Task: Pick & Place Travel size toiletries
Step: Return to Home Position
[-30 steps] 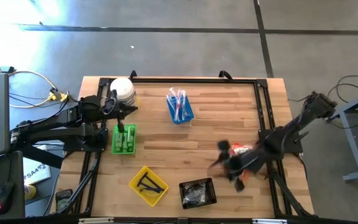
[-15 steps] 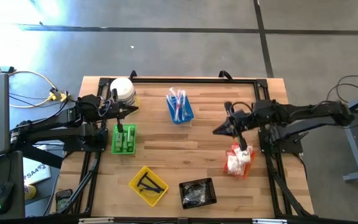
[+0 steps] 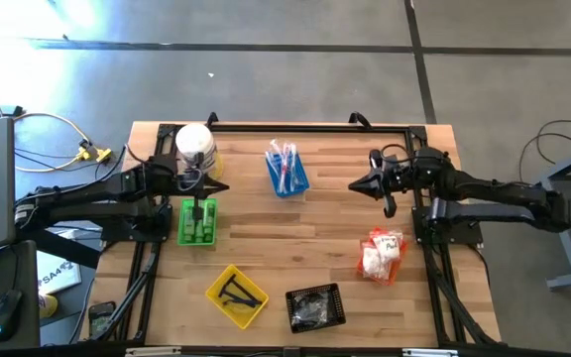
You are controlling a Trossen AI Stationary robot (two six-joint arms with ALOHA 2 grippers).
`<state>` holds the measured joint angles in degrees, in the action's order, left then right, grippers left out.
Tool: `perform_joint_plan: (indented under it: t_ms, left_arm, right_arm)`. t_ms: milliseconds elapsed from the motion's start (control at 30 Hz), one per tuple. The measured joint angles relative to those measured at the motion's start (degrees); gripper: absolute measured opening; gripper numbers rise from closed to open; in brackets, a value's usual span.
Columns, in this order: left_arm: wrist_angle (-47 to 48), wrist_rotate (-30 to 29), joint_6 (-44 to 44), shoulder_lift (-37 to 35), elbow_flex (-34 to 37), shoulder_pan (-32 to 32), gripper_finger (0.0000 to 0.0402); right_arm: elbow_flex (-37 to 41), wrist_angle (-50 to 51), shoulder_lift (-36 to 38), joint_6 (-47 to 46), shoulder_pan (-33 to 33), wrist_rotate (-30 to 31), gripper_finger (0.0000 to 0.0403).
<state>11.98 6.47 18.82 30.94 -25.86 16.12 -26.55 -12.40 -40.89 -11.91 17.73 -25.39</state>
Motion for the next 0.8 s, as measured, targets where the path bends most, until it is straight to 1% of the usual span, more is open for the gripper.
perform_joint_plan:
  t_ms: [100,233,300,533,633,800]
  left_arm:
    - [-0.7,-0.7,0.2,1.5,0.7,0.0,0.0000]
    - [-0.6,-0.7,-0.9,2.6,1.9,0.0,0.0000]
    - [-2.0,-0.7,-1.5,2.7,2.1,0.0,0.0000]
    - [-1.6,-1.2,-1.4,2.7,2.3,0.0,0.0000]
    - [-1.9,-3.3,-1.2,2.7,2.3,0.0,0.0000]
    - [-2.8,-10.6,-1.1,2.7,2.3,0.0,0.0000]
  right_arm:
    - [1.6,-0.9,0.4,-0.9,1.5,-2.0,0.0003]
    - [2.6,-1.2,0.7,-1.3,3.4,-2.0,0.0003]
    - [3.1,-1.6,0.8,-2.8,4.3,-2.0,0.0004]
    - [5.6,-1.6,0.7,-6.2,8.7,-0.7,0.0004]
    - [7.2,-1.7,0.7,-7.8,10.4,1.6,0.0004]
    - [8.9,-1.4,0.7,-7.9,13.3,4.6,0.0004]
